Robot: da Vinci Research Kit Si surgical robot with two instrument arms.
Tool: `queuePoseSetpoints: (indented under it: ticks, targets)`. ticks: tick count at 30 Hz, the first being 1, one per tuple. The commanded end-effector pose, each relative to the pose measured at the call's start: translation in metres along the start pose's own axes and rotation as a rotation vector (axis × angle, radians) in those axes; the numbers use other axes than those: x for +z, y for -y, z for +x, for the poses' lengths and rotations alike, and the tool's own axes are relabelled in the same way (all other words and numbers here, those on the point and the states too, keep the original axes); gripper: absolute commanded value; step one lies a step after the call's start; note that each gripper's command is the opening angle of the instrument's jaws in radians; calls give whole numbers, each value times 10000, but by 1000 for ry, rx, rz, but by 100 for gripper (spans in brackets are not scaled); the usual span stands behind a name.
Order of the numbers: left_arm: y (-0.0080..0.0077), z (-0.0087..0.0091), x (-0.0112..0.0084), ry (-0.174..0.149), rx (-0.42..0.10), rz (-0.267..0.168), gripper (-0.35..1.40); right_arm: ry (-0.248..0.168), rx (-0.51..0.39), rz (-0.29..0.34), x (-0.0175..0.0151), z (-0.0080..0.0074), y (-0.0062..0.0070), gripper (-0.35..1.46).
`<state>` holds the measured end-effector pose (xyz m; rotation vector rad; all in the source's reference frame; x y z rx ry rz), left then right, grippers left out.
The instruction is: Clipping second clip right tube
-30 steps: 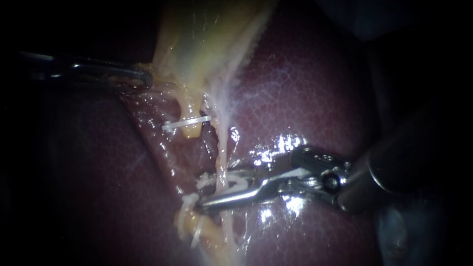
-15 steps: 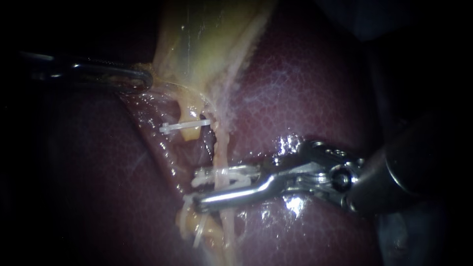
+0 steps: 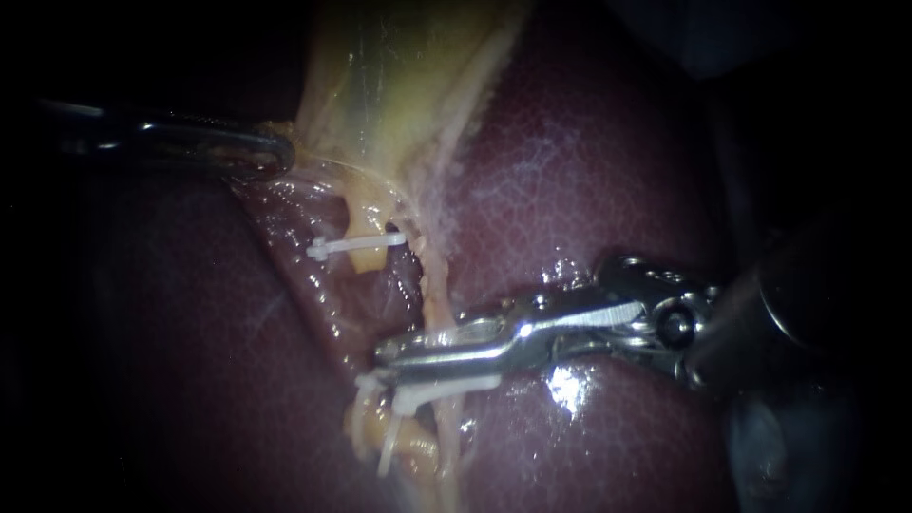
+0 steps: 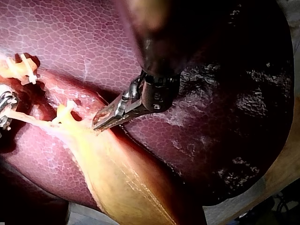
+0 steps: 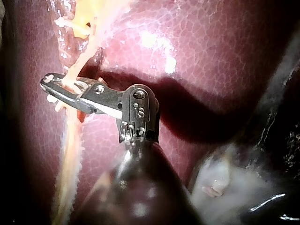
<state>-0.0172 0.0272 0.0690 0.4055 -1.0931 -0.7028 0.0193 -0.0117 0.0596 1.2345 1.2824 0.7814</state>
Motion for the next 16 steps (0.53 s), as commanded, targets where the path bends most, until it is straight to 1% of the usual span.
queuePoseSetpoints:
  ticks: [1,10,16]
  targets:
    - [0,0,0,0,0,0,-35,0,-1,-2,0,0,0,-35]
    - [0,0,0,0,0,0,-35,7,-1,0,0,0,-2,-35]
    - [0,0,0,0,0,0,-35,7,-2,0,-1,0,-6,-35]
